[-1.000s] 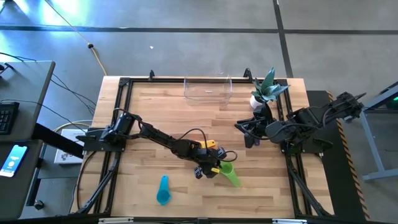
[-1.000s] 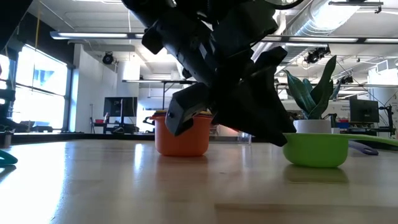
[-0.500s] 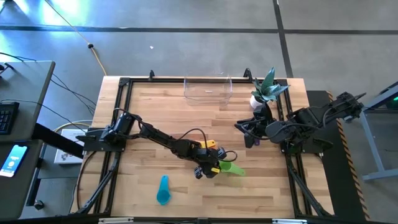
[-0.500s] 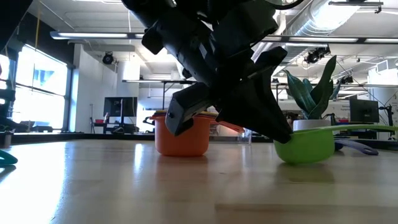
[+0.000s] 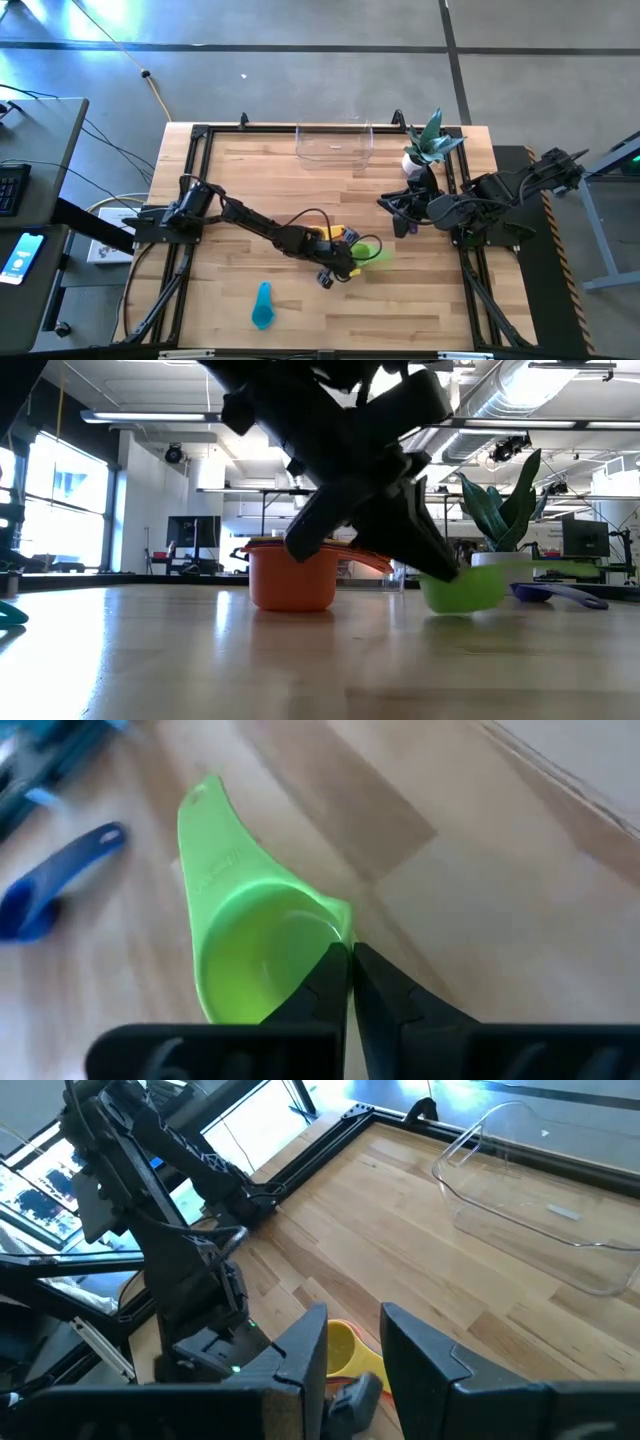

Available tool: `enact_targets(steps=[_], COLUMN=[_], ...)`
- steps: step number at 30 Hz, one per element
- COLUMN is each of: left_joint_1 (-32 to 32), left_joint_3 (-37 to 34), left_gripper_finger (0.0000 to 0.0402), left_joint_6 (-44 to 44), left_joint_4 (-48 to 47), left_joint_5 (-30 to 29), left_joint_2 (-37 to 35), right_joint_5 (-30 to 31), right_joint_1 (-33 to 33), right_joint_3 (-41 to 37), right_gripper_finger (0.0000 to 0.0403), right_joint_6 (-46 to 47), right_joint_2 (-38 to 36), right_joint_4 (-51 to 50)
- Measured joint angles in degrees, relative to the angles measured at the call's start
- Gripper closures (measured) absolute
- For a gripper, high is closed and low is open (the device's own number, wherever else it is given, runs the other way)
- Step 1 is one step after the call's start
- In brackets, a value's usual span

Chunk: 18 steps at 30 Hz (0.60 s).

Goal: Nest measuring cups in basket
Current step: Stack the green measuring cup on top of the yellow measuring cup

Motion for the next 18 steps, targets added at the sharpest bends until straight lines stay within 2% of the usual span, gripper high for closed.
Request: enact_targets(steps=[3, 9, 13, 18], left_joint_1=[-0.6, -1.4, -1.7, -1.8], left_joint_3=[0.9, 5.9, 7.5, 10.8], left_gripper_finger=[0.0401, 0.0401, 0.0401, 0.0401], left_joint_6=[-3.9, -11.4, -14.2, -18.1], left_joint_4=[-2.7, -10.6, -12.1, -18.5], left_joint_5=[-3.0, -4.4, -7.3, -8.9], left_joint_2=[-1.2, -1.4, -1.4, -1.5], right_joint_5=[0.0, 0.0, 0.0, 0.8], right_joint_1=[0.0, 0.0, 0.0, 0.0], right_joint_3=[0.0, 0.0, 0.0, 0.0], right_gripper_finger=[0.0316, 0.0316, 0.0316, 0.0316], right_joint_6=[0.0, 0.1, 0.1, 0.1], right_joint_2=[0.0, 0.0, 0.0, 0.0], right_joint_4=[0.0, 0.4, 0.4, 1.2])
